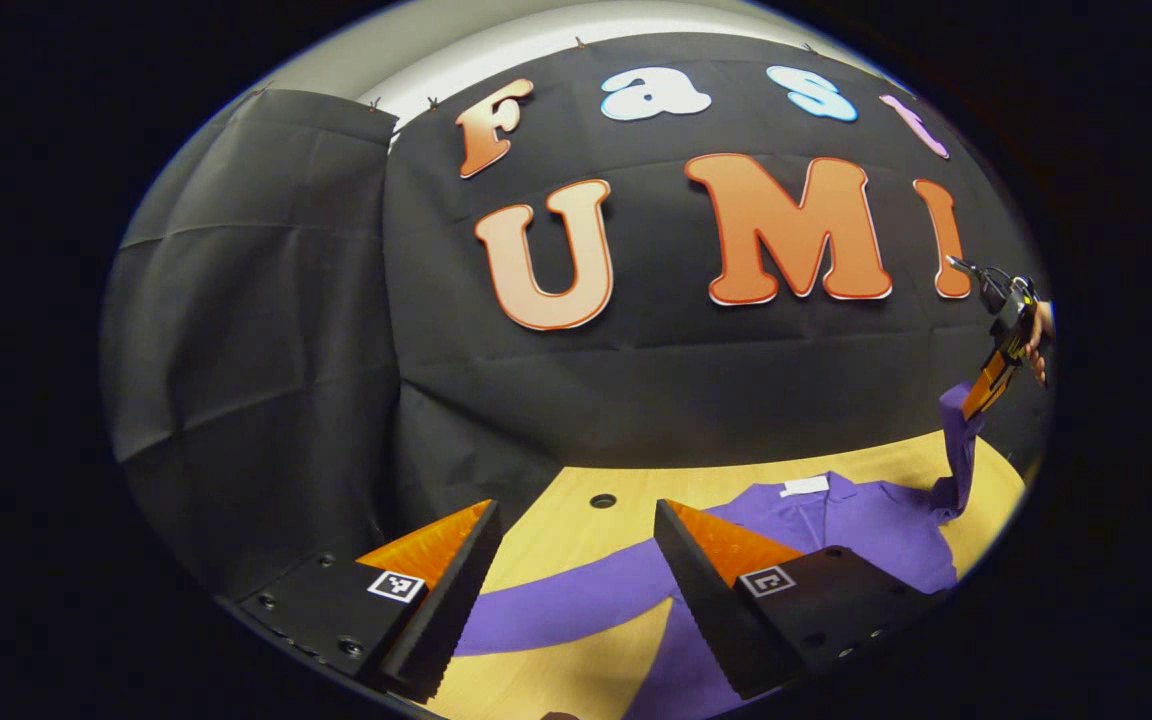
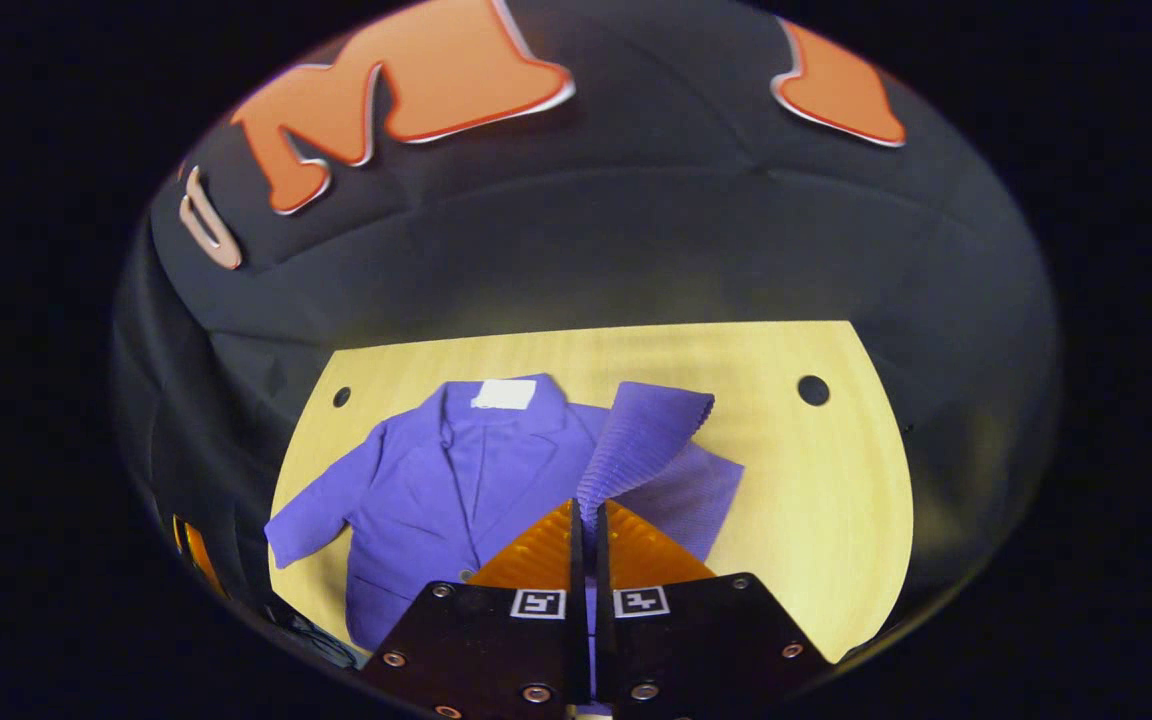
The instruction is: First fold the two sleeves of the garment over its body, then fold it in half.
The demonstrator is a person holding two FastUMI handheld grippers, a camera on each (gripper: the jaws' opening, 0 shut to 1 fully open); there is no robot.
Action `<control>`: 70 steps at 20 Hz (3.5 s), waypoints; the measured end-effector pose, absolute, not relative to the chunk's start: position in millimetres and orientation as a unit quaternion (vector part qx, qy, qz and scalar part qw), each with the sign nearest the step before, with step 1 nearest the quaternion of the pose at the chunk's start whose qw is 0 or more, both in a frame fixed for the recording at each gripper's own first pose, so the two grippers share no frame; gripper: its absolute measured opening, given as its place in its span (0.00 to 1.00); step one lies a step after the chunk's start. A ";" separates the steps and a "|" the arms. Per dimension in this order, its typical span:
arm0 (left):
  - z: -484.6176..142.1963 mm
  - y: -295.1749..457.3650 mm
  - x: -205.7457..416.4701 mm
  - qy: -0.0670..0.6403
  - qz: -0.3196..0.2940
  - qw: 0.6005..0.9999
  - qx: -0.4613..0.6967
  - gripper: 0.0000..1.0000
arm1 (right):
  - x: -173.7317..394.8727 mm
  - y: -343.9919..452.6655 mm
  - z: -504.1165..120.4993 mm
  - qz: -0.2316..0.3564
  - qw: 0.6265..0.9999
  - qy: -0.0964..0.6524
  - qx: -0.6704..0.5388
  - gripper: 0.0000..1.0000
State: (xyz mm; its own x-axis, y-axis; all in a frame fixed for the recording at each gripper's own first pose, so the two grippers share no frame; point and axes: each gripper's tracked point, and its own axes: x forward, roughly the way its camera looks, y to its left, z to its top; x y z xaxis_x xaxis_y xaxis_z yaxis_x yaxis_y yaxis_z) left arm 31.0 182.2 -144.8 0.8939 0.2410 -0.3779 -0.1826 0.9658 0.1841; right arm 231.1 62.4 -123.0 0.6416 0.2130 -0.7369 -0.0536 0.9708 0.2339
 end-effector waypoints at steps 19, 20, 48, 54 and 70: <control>-165.4 313.8 31.8 0.227 0.209 0.949 0.063 0.98 | 241.6 222.1 -94.4 0.165 0.916 0.348 0.110 0.39; -165.8 318.8 34.4 0.229 0.210 0.949 0.054 0.98 | 239.5 216.8 -86.6 0.158 0.922 0.334 0.113 0.39; -443.3 382.0 -13.7 0.644 0.206 0.709 -0.200 0.95 | 124.9 92.7 11.1 0.045 0.995 0.087 0.008 0.95; -478.3 393.6 -24.2 0.693 0.210 0.657 -0.209 0.94 | 111.6 93.4 0.7 0.011 0.994 0.104 0.023 0.95; -470.1 372.7 5.4 0.720 0.153 0.660 -0.153 0.07 | 97.3 117.9 0.9 0.007 0.994 0.107 0.010 0.95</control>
State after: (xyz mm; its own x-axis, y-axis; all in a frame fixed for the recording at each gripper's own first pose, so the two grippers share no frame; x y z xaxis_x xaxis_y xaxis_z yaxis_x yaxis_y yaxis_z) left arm 5.4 372.7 -470.1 -0.0822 -0.0191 -0.9964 -0.4221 0.9064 0.0174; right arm 97.3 117.9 0.9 0.9769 0.0158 -0.2130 -0.0116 0.9997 0.0211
